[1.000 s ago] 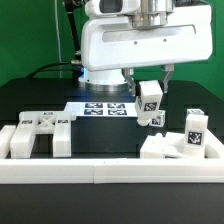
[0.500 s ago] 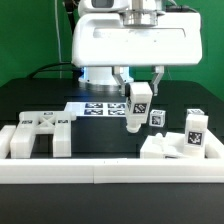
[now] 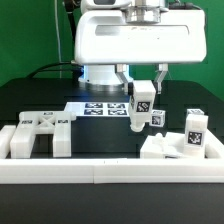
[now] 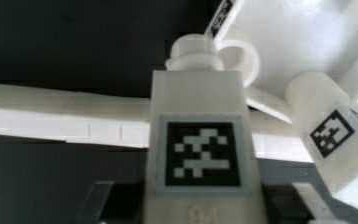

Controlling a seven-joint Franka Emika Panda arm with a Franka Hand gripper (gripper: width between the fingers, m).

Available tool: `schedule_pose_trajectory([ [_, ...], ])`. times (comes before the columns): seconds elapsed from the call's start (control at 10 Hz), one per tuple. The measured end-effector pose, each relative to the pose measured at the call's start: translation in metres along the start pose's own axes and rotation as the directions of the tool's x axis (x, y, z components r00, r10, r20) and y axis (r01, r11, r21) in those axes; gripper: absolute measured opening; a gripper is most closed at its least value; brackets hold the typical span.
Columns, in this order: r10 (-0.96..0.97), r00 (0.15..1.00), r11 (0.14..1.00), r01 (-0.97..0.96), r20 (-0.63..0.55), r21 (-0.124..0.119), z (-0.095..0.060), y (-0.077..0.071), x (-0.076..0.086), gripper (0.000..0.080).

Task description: Assemble chair

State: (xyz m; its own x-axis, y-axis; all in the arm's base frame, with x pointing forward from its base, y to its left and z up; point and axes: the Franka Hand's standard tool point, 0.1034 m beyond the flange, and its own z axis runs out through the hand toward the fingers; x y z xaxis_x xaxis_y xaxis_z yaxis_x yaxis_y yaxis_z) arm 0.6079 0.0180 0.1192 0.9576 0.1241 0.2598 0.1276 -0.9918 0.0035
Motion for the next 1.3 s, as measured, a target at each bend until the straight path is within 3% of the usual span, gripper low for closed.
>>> schedule_pose_trajectory([
  [0.3, 0.012, 1.000, 1.000, -0.012, 0.014, 0.005, 0.007, -0.003, -0.001, 0.0291],
  [0.5, 0.013, 1.000, 1.000, -0.013, -0.009, 0.012, 0.011, -0.018, 0.022, 0.0291],
  [0.6, 0.005, 0.999, 1.000, -0.005, -0.032, 0.007, 0.009, -0.019, 0.029, 0.0291],
  [0.8, 0.008, 0.999, 1.000, -0.008, -0.040, 0.000, 0.011, -0.016, 0.025, 0.0291],
  [0.9, 0.007, 0.997, 1.000, -0.009, -0.079, -0.013, 0.010, -0.013, 0.028, 0.0291],
  [1.0, 0.012, 0.992, 0.999, -0.017, -0.125, -0.035, 0.012, -0.008, 0.020, 0.0291],
  [1.3, 0.013, 0.994, 0.999, -0.017, -0.110, -0.031, 0.014, -0.011, 0.013, 0.0291],
])
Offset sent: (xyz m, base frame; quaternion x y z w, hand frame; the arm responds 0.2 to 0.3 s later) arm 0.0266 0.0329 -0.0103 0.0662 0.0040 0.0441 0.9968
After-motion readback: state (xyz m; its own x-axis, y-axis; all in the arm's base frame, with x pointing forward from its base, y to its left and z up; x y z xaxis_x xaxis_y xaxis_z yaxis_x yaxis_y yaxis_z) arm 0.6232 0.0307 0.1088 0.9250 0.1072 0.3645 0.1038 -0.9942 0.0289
